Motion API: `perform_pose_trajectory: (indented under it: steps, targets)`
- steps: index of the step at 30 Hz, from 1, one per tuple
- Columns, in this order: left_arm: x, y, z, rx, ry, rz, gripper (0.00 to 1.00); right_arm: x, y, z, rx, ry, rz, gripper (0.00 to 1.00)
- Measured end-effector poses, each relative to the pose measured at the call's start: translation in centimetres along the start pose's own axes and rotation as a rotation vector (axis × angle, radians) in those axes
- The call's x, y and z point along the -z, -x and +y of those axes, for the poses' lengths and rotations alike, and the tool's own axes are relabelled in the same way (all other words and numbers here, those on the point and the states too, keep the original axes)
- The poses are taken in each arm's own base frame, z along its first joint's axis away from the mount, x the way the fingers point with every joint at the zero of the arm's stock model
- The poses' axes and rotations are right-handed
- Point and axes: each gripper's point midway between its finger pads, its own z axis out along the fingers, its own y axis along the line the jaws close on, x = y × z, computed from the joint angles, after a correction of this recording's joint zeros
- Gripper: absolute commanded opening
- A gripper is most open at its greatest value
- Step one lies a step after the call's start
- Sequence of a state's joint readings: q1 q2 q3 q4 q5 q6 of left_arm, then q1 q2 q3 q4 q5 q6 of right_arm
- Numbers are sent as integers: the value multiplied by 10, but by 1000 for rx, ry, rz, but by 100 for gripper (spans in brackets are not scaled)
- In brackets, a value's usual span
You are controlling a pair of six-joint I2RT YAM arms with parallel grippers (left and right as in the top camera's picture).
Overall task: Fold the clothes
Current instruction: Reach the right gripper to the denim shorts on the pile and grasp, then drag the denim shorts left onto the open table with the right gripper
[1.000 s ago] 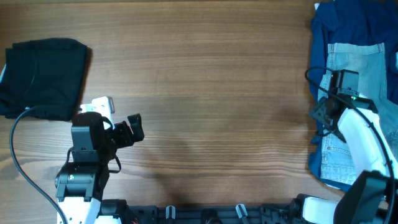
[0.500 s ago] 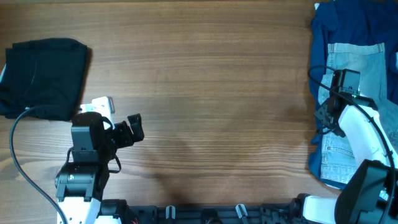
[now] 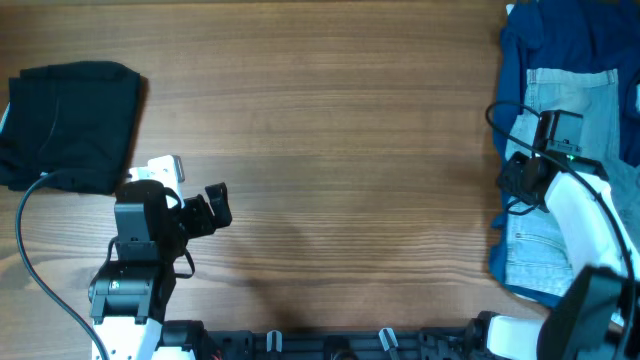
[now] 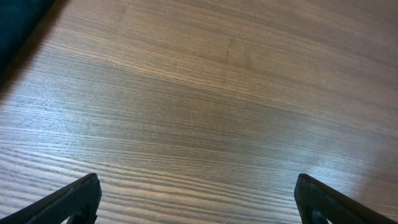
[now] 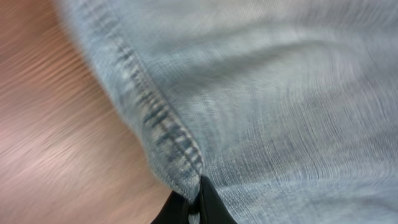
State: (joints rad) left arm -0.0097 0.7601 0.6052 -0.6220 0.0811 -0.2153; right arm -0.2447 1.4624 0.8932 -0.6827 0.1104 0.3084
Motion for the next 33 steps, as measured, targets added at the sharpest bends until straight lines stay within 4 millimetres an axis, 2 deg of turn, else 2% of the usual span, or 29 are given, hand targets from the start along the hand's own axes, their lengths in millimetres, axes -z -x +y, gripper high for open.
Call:
perform_pose_trajectory:
  steps: [3, 5, 6, 8, 10, 13, 15, 17, 18, 21, 23, 25, 26, 28, 30, 32, 33]
  targets:
    - [0, 0, 0, 0, 0, 0, 100, 73, 19, 48, 150, 186, -148, 4]
    - [0, 0, 0, 0, 0, 0, 100, 103, 17, 68, 212, 258, -206, 4]
    - [0, 0, 0, 0, 0, 0, 100, 113, 8, 76, 245, 287, -199, 4]
    - [0, 0, 0, 0, 0, 0, 100, 115, -12, 92, 332, 337, -151, 4]
    - [0, 0, 0, 0, 0, 0, 100, 115, -19, 109, 401, 378, -143, 4]
    - [0, 0, 0, 0, 0, 0, 100, 126, 3, 126, 371, 436, -246, 4]
    - [0, 0, 0, 0, 0, 0, 100, 141, 14, 139, 372, 505, -298, 4]
    - [0, 0, 0, 0, 0, 0, 100, 172, 27, 156, 387, 611, -363, 5]
    - [0, 0, 0, 0, 0, 0, 100, 178, 26, 160, 395, 637, -365, 5]
    - [0, 0, 0, 0, 0, 0, 100, 171, -7, 178, 465, 680, -246, 5]
    - [0, 0, 0, 0, 0, 0, 100, 158, -30, 197, 529, 694, -157, 5]
    - [0, 0, 0, 0, 0, 0, 100, 138, -57, 227, 611, 710, -76, 5]
    - [0, 0, 0, 0, 0, 1, 100, 141, -56, 256, 654, 775, -124, 5]
    - [0, 0, 0, 0, 0, 2, 100, 157, -64, 300, 710, 889, -192, 5]
    - [0, 0, 0, 0, -1, 1, 100, 168, -74, 336, 734, 978, -240, 12]
    - [0, 0, 0, 0, 0, 1, 100, 164, -83, 352, 731, 1008, -227, 17]
    - [0, 0, 0, -1, -1, 1, 100, 154, -89, 359, 733, 1008, -204, 24]
